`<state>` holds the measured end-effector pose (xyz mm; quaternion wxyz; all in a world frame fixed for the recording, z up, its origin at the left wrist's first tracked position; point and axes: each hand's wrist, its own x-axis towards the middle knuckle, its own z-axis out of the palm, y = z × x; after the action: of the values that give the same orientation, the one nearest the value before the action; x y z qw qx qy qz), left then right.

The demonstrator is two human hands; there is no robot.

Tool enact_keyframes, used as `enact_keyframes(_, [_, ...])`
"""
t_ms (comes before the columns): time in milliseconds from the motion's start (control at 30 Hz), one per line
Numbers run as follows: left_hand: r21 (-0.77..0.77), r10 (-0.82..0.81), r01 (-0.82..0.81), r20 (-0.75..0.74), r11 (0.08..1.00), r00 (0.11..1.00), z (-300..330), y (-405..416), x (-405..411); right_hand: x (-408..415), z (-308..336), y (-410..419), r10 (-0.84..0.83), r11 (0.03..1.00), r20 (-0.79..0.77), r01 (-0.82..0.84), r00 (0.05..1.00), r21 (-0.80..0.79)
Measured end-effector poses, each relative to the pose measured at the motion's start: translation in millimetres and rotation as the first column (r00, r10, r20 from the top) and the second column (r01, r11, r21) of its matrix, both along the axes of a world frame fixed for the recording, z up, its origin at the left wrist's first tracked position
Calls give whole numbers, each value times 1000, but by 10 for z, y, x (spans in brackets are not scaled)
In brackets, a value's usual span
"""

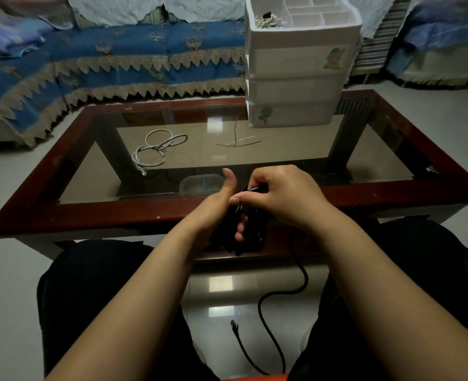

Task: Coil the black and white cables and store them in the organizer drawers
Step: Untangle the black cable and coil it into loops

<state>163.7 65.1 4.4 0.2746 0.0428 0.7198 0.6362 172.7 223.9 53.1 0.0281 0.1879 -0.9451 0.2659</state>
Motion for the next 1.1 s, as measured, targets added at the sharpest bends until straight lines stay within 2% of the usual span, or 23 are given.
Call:
enact_keyframes(100, [124, -100, 92, 63, 988, 993, 22, -27, 49, -137, -68, 33, 12, 998, 97, -6, 995, -67])
enact_keyframes(167, [220, -215, 195, 69, 956, 974, -5, -70, 54, -221, -138, 89, 62, 974, 228, -9, 972, -227])
enact_keyframes(267, [358, -355, 335, -10, 871, 935, -12, -116, 39, -283, -241, 127, 181, 882, 430, 47, 885, -469])
enact_keyframes(367, [441, -300, 267, 7, 857, 954, 29, -103, 60, -277, -305, 124, 264, 816, 482, 73, 836, -573])
enact_keyframes(467, [519, -248, 181, 63, 835, 967, 57, -103, 61, -206, -354, 181, 390, 711, 607, 192, 692, -677])
enact_keyframes(533, [553, -195, 115, 88, 825, 977, 78, -114, 42, -166, -410, 192, 458, 639, 620, 249, 637, -728])
enact_keyframes(633, [529, -101, 25, 115, 848, 988, 98, -126, 28, -167, -489, 117, 442, 574, 579, 280, 685, -770])
enact_keyframes(733, [445, -66, 35, 54, 895, 996, 118, -110, 36, -172, -504, 22, 375, 503, 580, 367, 723, -783])
enact_keyframes(867, [474, -53, 15, 67, 880, 996, 130, -117, 41, -191, -525, -46, 420, 393, 534, 383, 733, -836])
enact_keyframes(1000, [537, -52, -40, 154, 842, 987, 117, -71, 54, -197, -553, -89, 401, 340, 487, 367, 776, -866])
enact_keyframes(1100, [523, -12, -60, 132, 850, 991, 92, -8, 77, -171, -565, -81, 372, 339, 481, 366, 794, -867])
